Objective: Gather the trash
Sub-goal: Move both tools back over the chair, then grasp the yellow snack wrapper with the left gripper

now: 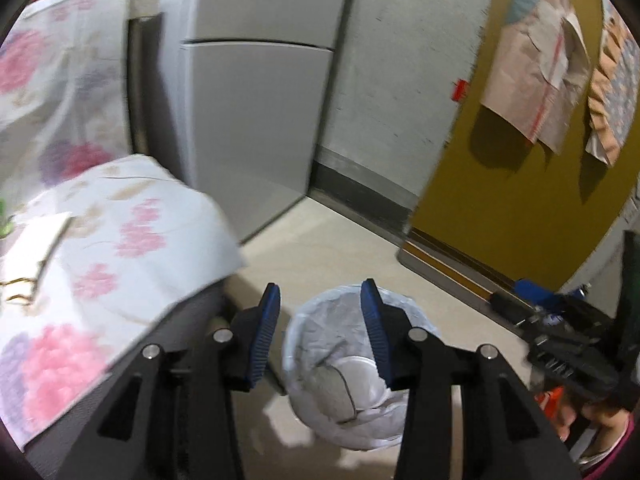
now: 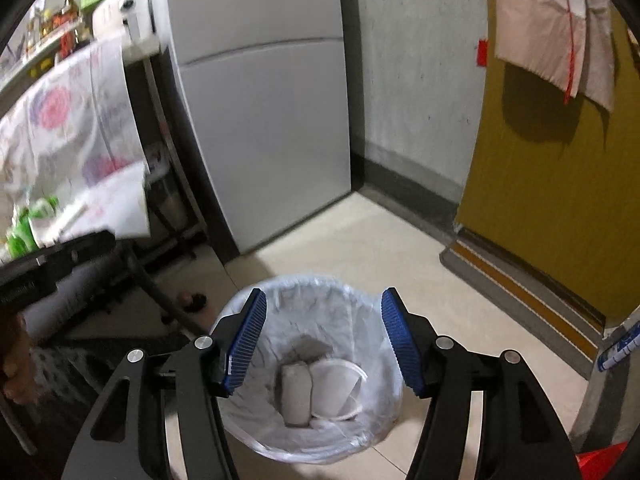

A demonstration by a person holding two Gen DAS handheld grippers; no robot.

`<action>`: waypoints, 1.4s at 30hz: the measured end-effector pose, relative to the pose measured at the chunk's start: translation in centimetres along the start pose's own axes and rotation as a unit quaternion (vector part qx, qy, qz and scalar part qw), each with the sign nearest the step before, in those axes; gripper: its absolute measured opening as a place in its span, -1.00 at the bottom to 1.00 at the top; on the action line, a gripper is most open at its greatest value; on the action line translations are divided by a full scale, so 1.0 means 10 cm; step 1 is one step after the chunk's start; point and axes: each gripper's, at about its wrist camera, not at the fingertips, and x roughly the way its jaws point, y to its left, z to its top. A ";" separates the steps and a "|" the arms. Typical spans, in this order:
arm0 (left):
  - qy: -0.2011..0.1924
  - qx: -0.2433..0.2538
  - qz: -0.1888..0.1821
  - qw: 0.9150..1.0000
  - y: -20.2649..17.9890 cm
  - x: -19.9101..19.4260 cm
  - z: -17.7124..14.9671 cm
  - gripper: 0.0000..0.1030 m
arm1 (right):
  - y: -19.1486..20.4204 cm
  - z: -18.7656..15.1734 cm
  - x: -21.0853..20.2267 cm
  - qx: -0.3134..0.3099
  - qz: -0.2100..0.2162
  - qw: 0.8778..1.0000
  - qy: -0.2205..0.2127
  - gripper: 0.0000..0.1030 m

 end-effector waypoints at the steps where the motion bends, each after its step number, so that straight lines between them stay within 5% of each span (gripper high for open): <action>1: -0.005 -0.003 0.010 1.000 0.05 -0.08 0.00 -0.20 | 0.03 0.04 -0.05 0.001 0.002 1.000 -0.007 0.10; 5: -0.017 -0.019 0.048 0.999 0.27 -0.41 -0.03 -0.19 | 0.26 0.23 -0.26 -0.003 0.033 0.999 -0.029 -0.09; 7: -0.026 -0.027 0.070 0.997 0.41 -0.61 -0.08 -0.19 | 0.44 0.32 -0.36 -0.010 0.077 0.996 -0.038 -0.09; 16: -0.029 -0.114 0.162 0.980 1.26 -1.37 -0.39 -0.16 | 1.67 0.56 -0.42 -0.124 0.156 0.979 -0.032 -0.07; 20: -0.042 -0.158 0.213 0.963 1.67 -1.74 -0.58 -0.02 | 2.30 0.52 -0.39 -0.177 0.198 0.964 -0.017 -0.03; 24: -0.054 -0.195 0.263 0.943 2.03 -2.08 -0.80 0.25 | 2.86 0.45 -0.30 -0.204 0.254 0.945 0.007 0.25; 28: -0.058 -0.221 0.321 0.919 2.44 -2.37 -1.00 0.31 | 3.33 0.39 -0.24 -0.241 0.265 0.933 0.014 0.25; 32: -0.057 -0.231 0.356 0.904 2.83 -2.58 -1.02 0.34 | 3.70 0.39 -0.18 -0.267 0.275 0.924 0.016 0.26; 36: -0.053 -0.209 0.375 0.902 3.09 -2.55 -0.85 0.36 | 3.91 0.41 -0.12 -0.276 0.283 0.918 0.015 0.27; 42: -0.037 -0.180 0.360 0.915 3.30 -2.23 -0.59 0.36 | 4.06 0.44 0.00 -0.276 0.285 0.918 0.015 0.29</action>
